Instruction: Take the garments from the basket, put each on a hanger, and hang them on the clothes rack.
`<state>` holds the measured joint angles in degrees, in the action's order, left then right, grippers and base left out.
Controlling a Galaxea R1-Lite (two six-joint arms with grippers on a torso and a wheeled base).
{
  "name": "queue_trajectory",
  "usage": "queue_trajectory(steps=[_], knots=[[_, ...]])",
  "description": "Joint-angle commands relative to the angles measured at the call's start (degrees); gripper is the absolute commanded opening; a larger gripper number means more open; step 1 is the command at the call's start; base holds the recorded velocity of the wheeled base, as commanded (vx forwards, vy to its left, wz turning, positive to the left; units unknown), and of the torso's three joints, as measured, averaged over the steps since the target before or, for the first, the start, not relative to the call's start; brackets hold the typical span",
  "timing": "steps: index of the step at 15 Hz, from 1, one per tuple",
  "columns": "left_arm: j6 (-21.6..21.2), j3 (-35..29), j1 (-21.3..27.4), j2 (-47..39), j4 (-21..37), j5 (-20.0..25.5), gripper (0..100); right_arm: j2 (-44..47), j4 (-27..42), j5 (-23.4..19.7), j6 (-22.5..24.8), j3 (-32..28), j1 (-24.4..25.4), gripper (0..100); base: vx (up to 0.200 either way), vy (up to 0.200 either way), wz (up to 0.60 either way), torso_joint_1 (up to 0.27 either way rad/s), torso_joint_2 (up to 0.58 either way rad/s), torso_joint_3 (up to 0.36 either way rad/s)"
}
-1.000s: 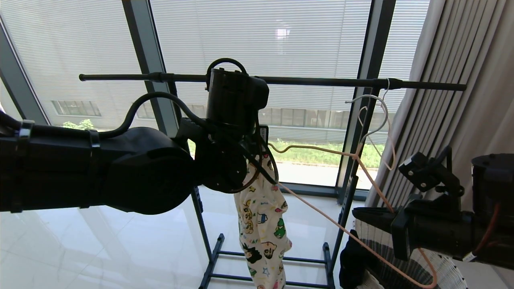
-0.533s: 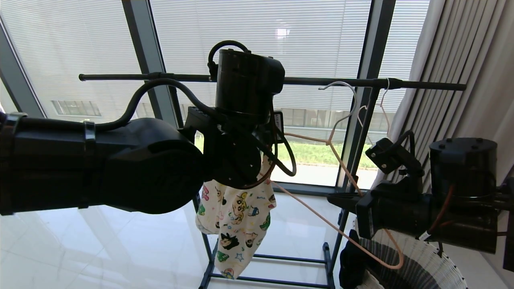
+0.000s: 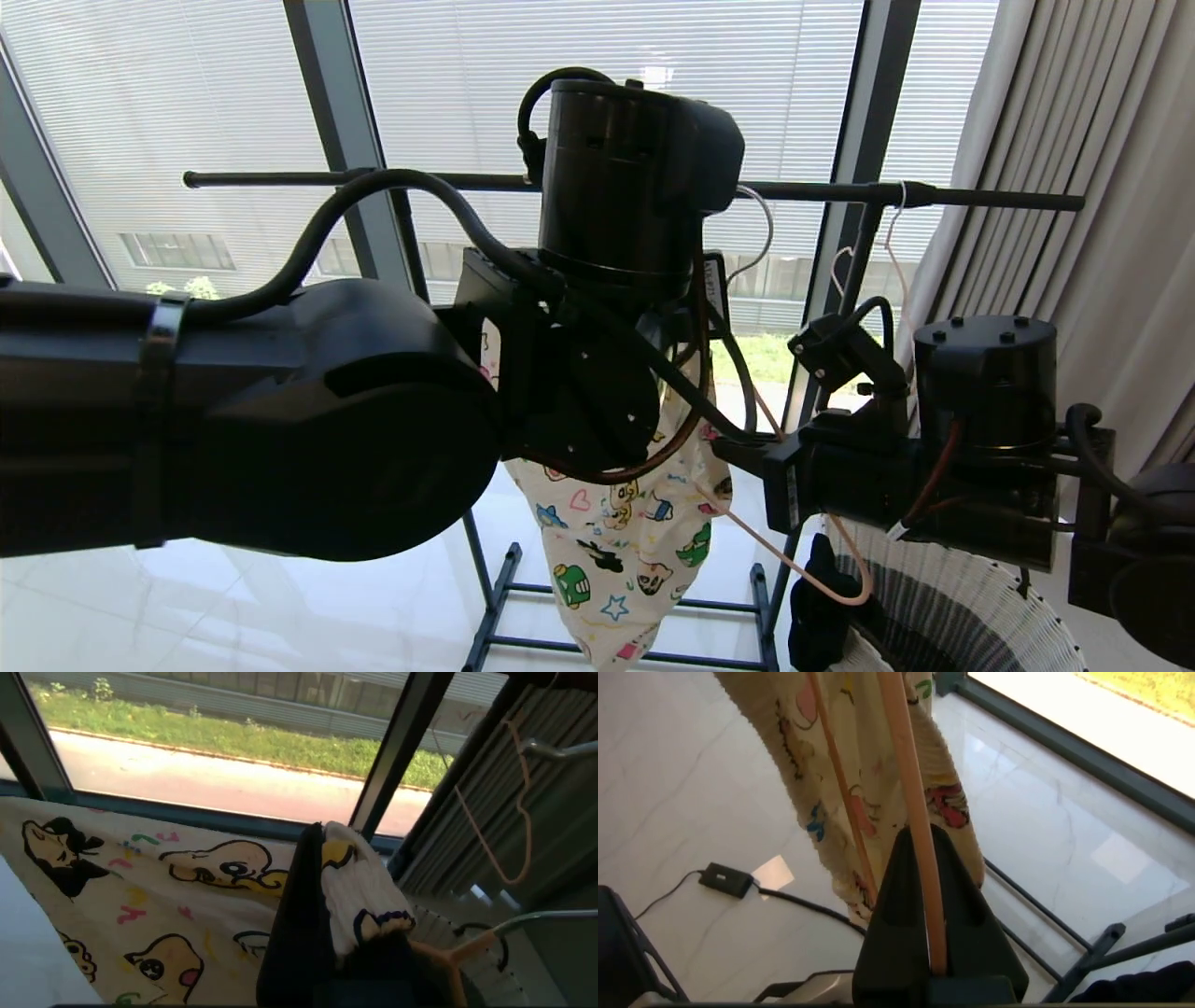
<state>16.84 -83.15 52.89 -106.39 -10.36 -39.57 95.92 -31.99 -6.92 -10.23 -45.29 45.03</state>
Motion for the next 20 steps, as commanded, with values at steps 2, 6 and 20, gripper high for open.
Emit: queue_trajectory(steps=[2,6,20], knots=[[0.13,0.10,0.54,0.83,-0.01,0.20,0,1.20,-0.09,2.00,-0.23,-0.77,0.50,0,0.000,0.000,0.00,0.000,0.00,0.000],[0.30,3.52,0.37,4.87,-0.01,0.28,100,0.94,-1.15,4.02,-0.23,-0.77,0.41,0,0.000,0.000,0.00,0.000,0.00,0.000],[-12.09,40.44,0.10,31.77,-1.68,18.83,100,-12.16,-3.34,2.35,10.14,17.78,0.41,0,0.000,0.000,0.00,0.000,0.00,0.000]])
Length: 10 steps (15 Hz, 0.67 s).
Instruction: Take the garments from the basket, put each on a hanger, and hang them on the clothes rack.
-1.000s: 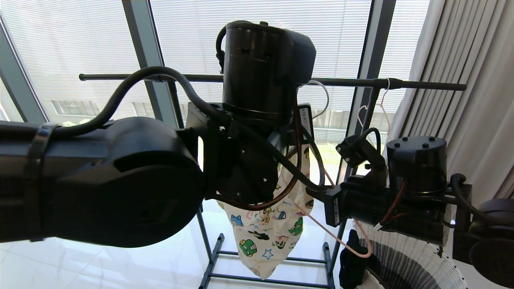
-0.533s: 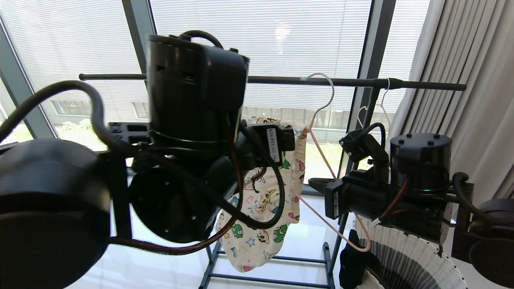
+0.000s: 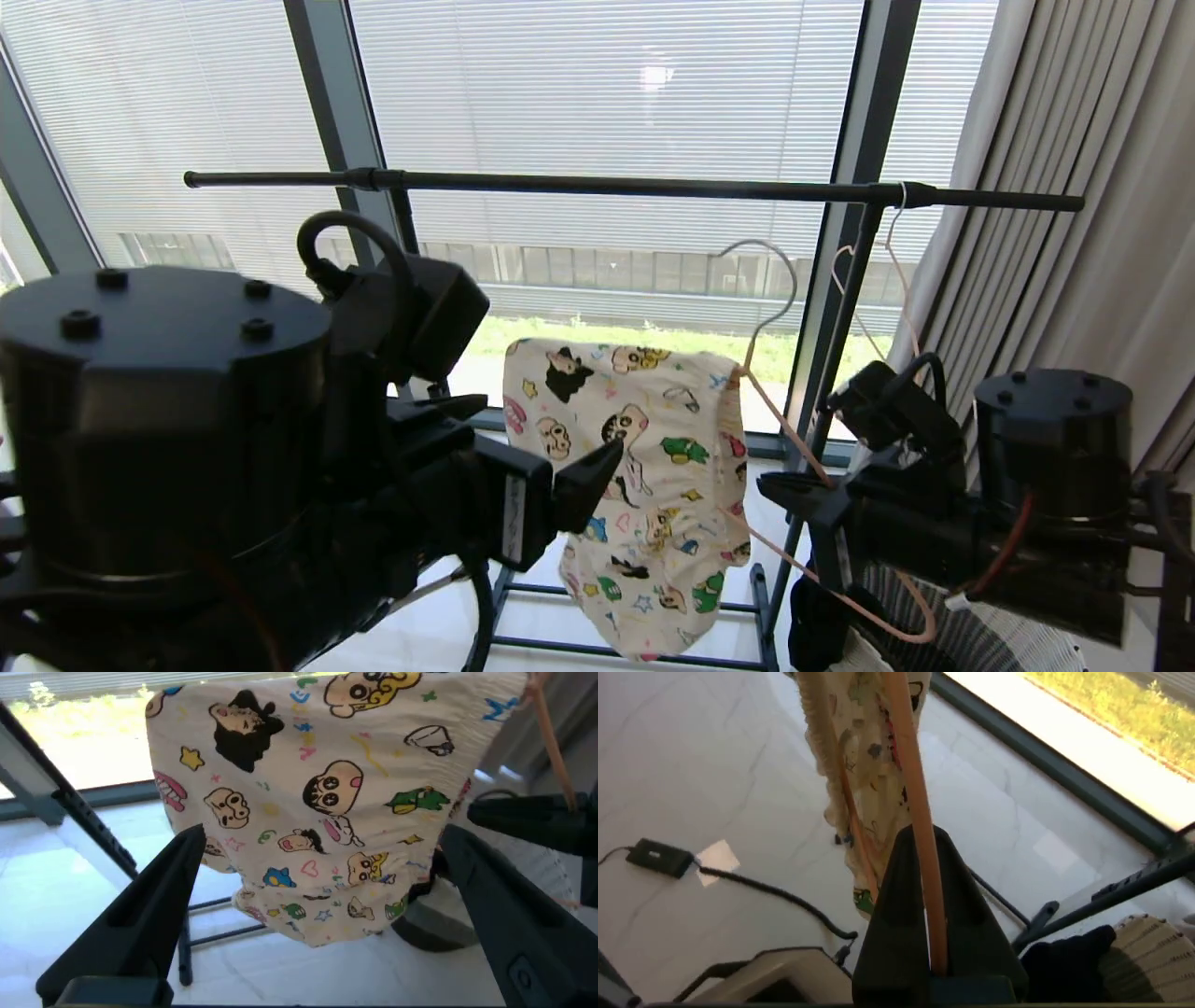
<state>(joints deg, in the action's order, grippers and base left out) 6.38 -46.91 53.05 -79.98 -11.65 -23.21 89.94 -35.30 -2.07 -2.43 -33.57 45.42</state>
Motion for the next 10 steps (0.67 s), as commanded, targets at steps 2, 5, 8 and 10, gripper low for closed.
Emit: queue_trajectory(steps=[2,5,8,10], knots=[[-7.69,9.03,-0.06,9.14,-0.39,10.99,100,-10.93,-0.03,-7.24,7.61,12.30,0.02,0,0.000,0.000,0.00,0.000,0.00,0.000],[-14.37,13.34,0.12,9.93,-0.39,18.90,100,-12.60,-0.03,-10.23,13.41,15.56,0.11,0,0.000,0.000,0.00,0.000,0.00,0.000],[-20.61,14.13,0.21,9.05,-0.39,26.29,100,-13.04,0.06,-12.87,18.16,17.58,1.60,0,0.000,0.000,0.00,0.000,0.00,0.000],[-23.07,14.65,0.30,7.56,-0.39,27.25,100,-12.60,0.06,-12.87,18.42,17.49,4.50,0,0.000,0.000,0.00,0.000,0.00,0.000]])
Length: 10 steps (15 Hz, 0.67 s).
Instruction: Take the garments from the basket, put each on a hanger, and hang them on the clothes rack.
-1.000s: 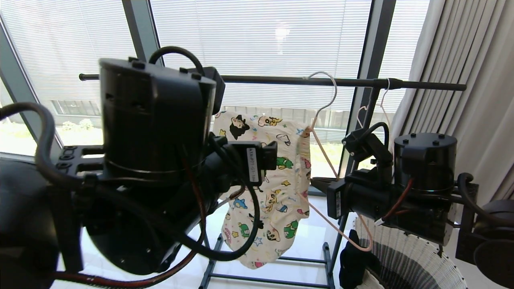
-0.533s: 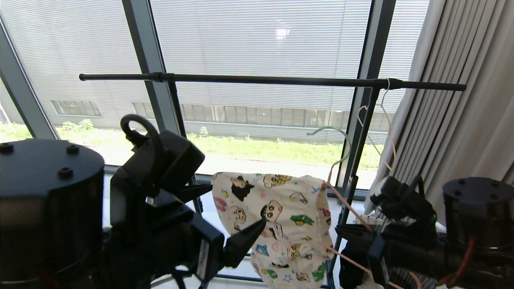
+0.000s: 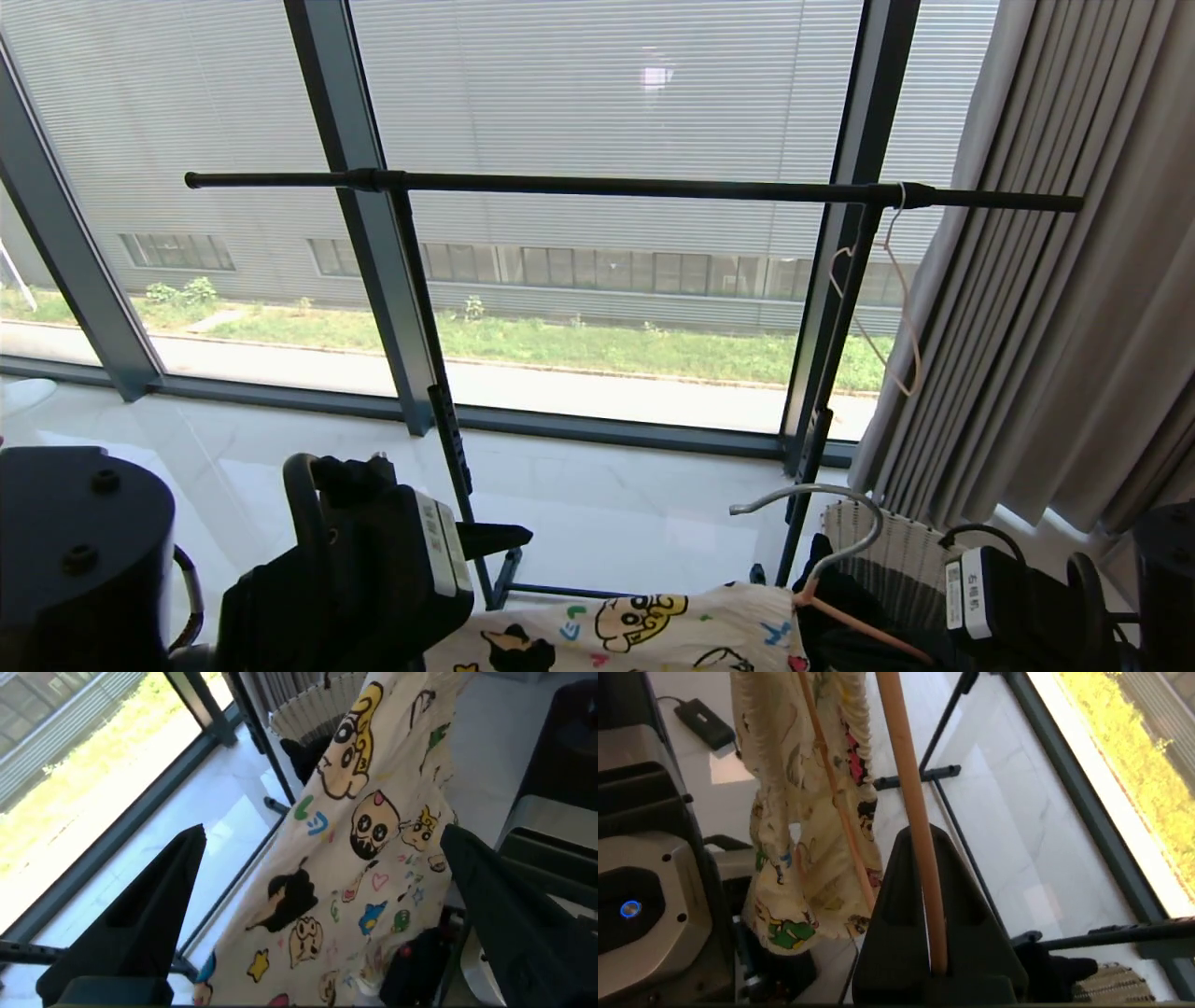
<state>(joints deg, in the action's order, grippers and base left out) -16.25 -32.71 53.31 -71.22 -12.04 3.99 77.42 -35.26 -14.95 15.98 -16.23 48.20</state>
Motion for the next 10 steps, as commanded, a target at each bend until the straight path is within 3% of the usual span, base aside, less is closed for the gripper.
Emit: queue_trajectory(steps=[1,5,8,9,10], knots=[[-0.71,1.15,0.57,-1.56,0.00,0.06,100,0.01,0.01,0.09,0.01,0.05,3.13,0,0.000,0.000,0.00,0.000,0.00,0.000],[-0.62,2.74,2.50,-2.43,-0.44,0.06,100,0.01,0.01,0.44,0.37,-1.18,7.43,0,0.000,0.000,0.00,0.000,0.00,0.000],[-0.54,5.11,2.50,-4.81,-8.26,0.06,100,0.45,0.01,1.41,0.81,-2.06,10.25,0,0.000,0.000,0.00,0.000,0.00,0.000],[-0.54,5.55,2.50,-5.51,-9.84,0.06,0,0.36,0.01,1.50,0.81,-2.41,10.86,0,0.000,0.000,0.00,0.000,0.00,0.000],[-0.62,5.55,2.59,-5.95,-10.19,0.06,0,0.36,0.01,1.50,0.81,-2.76,11.04,0,0.000,0.000,0.00,0.000,0.00,0.000]])
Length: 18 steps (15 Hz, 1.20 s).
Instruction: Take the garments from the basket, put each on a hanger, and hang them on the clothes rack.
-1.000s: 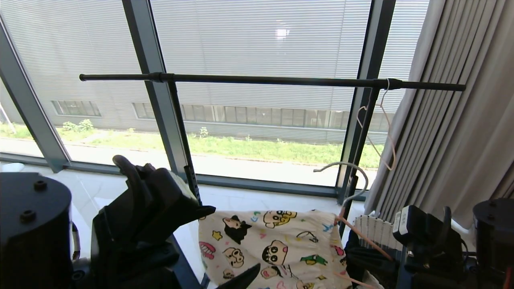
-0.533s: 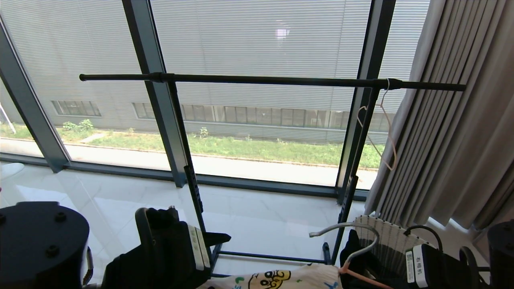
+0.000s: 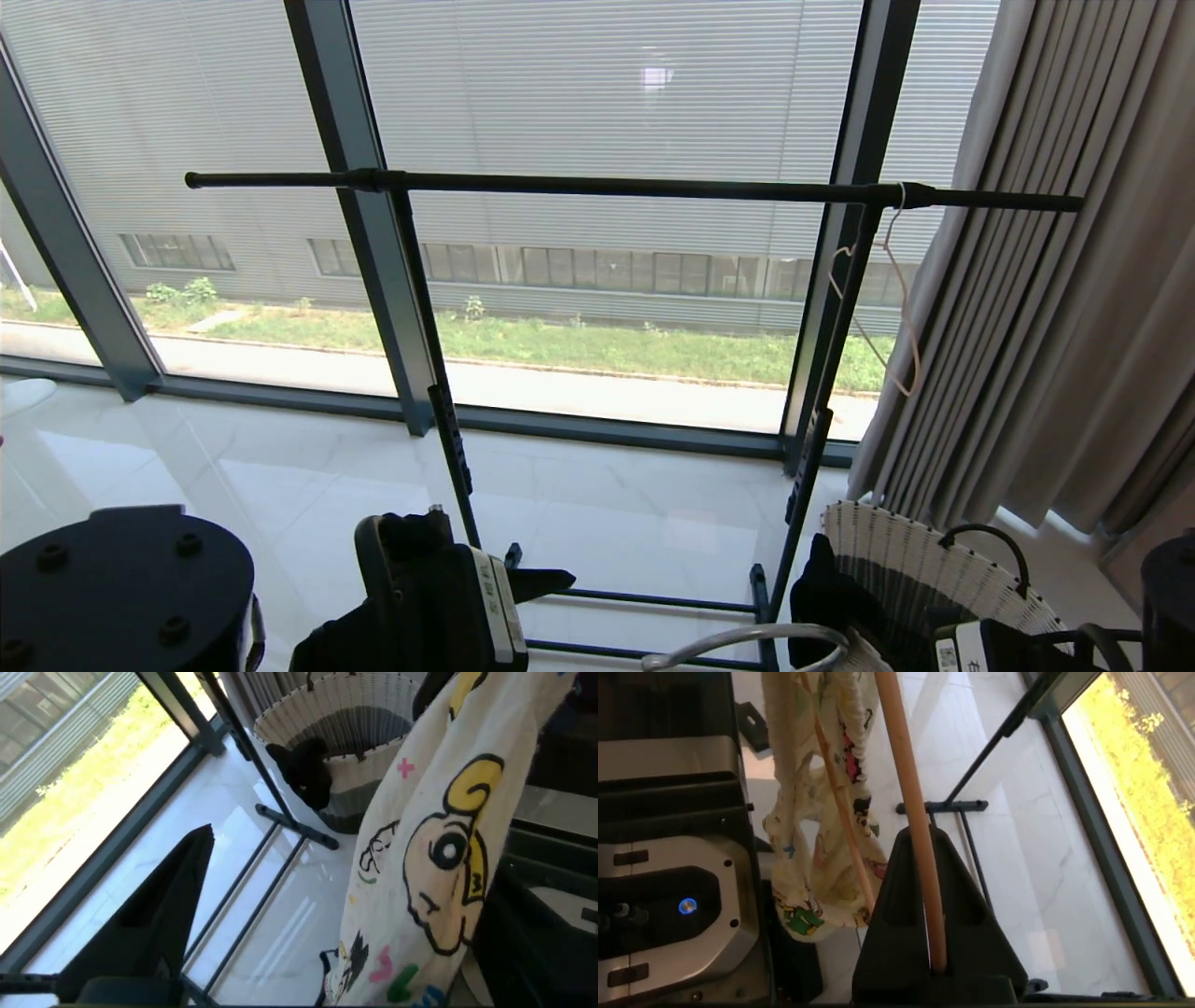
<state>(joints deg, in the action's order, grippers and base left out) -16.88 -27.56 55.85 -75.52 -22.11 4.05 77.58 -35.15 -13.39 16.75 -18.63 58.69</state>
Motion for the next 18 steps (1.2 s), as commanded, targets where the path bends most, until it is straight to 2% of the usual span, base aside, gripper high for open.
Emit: queue_trajectory(steps=[1,7,8,14,16,18], knots=[[-0.08,0.40,0.14,-1.74,-0.12,0.00,0,0.20,-0.10,0.11,0.04,-0.45,0.55,0,0.000,0.000,0.00,0.000,0.00,0.000],[0.10,0.40,0.23,-1.74,-0.12,0.00,0,0.11,-0.10,1.17,0.04,-0.36,0.55,0,0.000,0.000,0.00,0.000,0.00,0.000],[0.18,0.40,0.23,-1.82,-0.03,0.00,0,0.11,-0.10,1.96,0.04,-0.18,0.55,100,0.000,0.000,0.00,0.000,0.00,0.000],[0.01,0.93,-0.39,-2.26,-0.12,-0.88,0,0.20,-0.10,9.34,-0.40,0.17,0.29,100,0.000,0.000,0.00,0.000,0.00,0.000],[-0.08,3.13,-3.29,-1.38,-0.12,-7.21,0,-0.06,-0.19,10.22,-0.49,0.43,-1.38,100,0.000,0.000,0.00,0.000,0.00,0.000],[-0.08,3.66,-5.40,0.73,-0.12,-8.44,0,0.03,-0.19,10.22,-0.67,0.43,-2.96,100,0.000,0.000,0.00,0.000,0.00,0.000]])
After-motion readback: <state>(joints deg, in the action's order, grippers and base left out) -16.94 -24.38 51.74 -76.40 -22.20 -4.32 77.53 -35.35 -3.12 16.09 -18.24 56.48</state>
